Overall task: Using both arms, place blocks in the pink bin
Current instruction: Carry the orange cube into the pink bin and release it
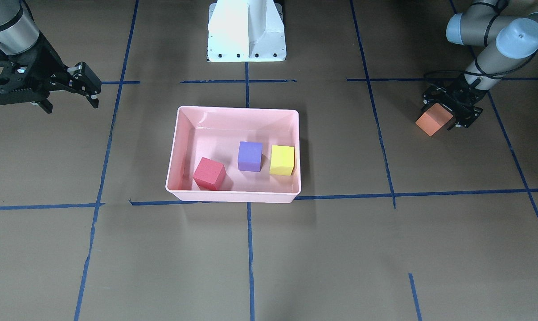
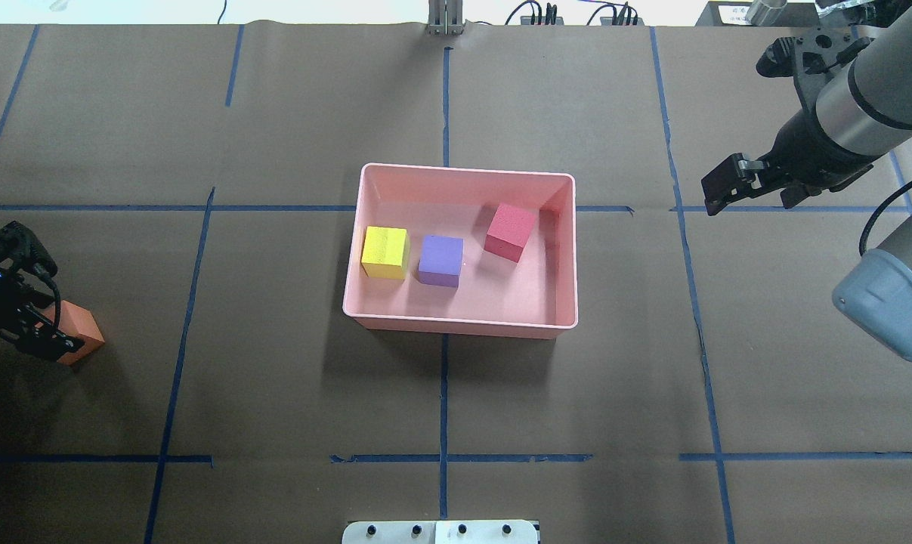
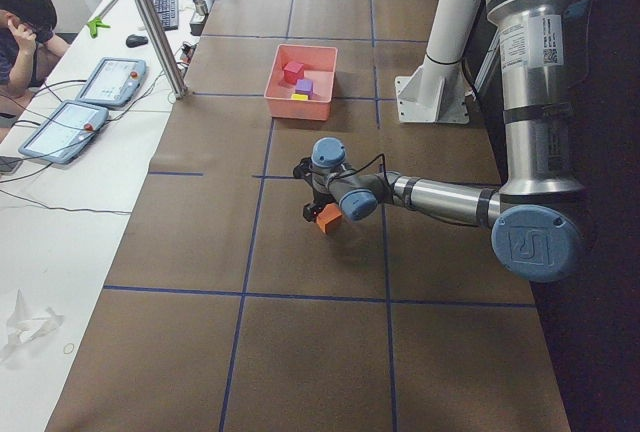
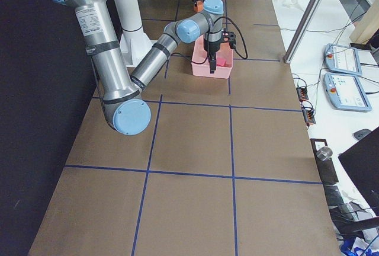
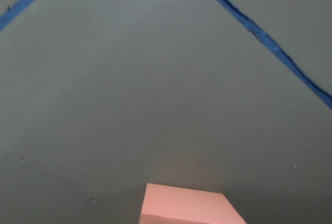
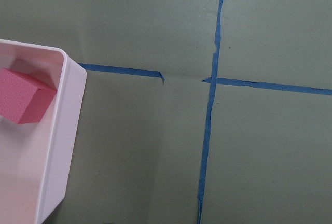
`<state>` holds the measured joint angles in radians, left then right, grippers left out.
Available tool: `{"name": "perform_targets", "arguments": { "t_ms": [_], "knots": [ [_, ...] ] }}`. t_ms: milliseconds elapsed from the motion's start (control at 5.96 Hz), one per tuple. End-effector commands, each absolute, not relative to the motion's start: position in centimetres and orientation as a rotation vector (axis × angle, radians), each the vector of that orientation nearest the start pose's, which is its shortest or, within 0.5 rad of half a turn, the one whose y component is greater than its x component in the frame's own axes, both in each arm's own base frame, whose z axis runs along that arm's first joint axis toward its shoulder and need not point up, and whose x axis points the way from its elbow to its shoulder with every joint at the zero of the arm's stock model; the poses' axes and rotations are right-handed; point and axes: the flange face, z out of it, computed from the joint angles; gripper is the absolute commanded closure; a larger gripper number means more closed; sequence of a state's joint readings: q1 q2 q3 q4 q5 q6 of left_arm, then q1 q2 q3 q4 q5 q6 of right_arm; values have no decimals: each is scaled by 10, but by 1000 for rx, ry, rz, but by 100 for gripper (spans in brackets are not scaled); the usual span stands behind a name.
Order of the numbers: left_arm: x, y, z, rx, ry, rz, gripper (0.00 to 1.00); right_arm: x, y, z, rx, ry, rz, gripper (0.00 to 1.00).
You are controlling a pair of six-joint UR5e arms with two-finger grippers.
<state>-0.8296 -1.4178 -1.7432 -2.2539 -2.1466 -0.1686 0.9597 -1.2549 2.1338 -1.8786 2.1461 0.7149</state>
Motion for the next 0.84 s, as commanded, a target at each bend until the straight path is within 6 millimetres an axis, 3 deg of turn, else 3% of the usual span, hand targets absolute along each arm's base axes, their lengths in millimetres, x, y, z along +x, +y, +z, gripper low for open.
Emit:
{"name": "perform_targets", "arguments": {
  "t_ms": [0,168,336,503,671],
  "knots": [
    [265,-390,585,351,813,755,0,-226,-470,284,87,-775,-58,0],
    [268,-392,581,357,817,757,29,-206,-485,293,106,-771,-87,0],
    [268,-393,575,365,821,759,43,-171,-509,315,81,-792,-139,0],
    [270,-396,564,382,828,763,44,-124,-536,346,88,-760,-226,0],
    [271,-410,535,408,850,755,44,-74,-551,375,102,-729,-296,0]
  ]
}}
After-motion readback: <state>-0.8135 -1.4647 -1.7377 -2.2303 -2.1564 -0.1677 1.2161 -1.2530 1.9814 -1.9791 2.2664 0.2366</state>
